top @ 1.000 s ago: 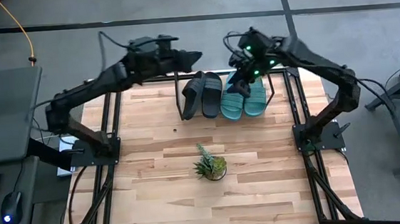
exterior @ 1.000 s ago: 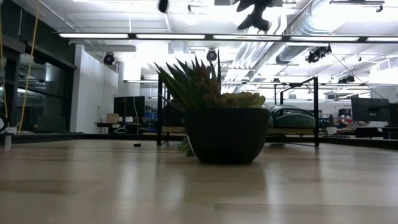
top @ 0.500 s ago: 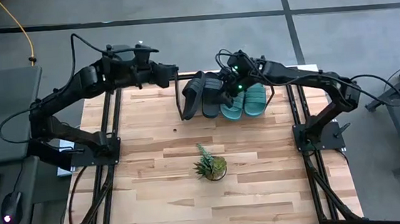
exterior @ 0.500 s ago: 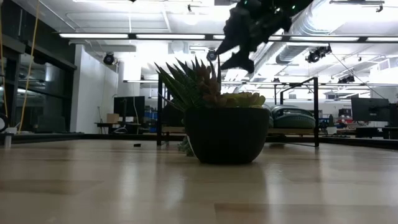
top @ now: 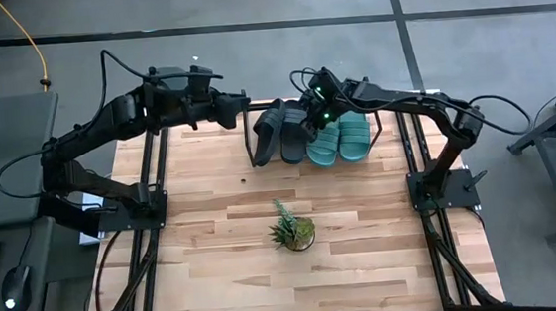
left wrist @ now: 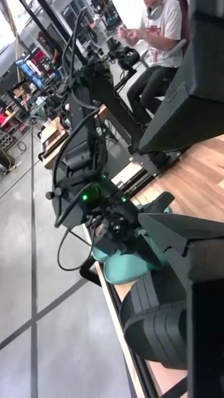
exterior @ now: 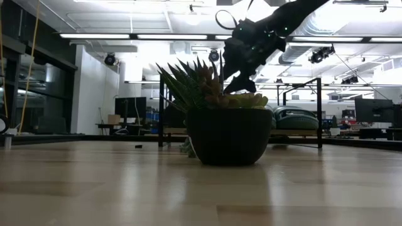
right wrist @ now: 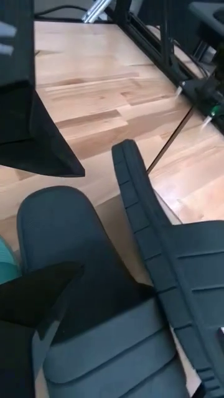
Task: Pick and place slides into the shelf
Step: Put the black slipper on the shelf
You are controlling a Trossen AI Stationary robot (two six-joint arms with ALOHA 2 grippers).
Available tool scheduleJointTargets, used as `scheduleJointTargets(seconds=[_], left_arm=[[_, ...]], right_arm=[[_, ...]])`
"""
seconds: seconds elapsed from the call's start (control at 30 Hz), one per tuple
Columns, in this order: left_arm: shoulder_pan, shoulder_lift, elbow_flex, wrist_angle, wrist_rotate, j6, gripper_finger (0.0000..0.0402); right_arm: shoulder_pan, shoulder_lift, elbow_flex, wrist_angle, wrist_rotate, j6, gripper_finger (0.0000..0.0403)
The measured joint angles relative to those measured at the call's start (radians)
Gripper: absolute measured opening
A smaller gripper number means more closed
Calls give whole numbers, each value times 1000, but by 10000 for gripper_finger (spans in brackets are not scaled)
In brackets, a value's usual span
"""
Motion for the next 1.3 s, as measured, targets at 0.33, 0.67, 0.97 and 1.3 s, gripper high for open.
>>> scheduleJointTargets(seconds=[0.33, 0.67, 0.97, 1.3], left_arm=[[0, 0, 0, -6, 0, 0, 156], [1, 0, 0, -12, 0, 0, 156], [0, 0, 0, -35, 1, -8, 156], [2, 1, 0, -35, -15, -8, 156]], right_arm=[[1, 44, 0, 73, -41, 5, 225], [16, 189, 239, -82, -66, -70, 225], [6, 276, 370, -217, -47, -133, 225], [22, 322, 368, -207, -45, -138, 224]])
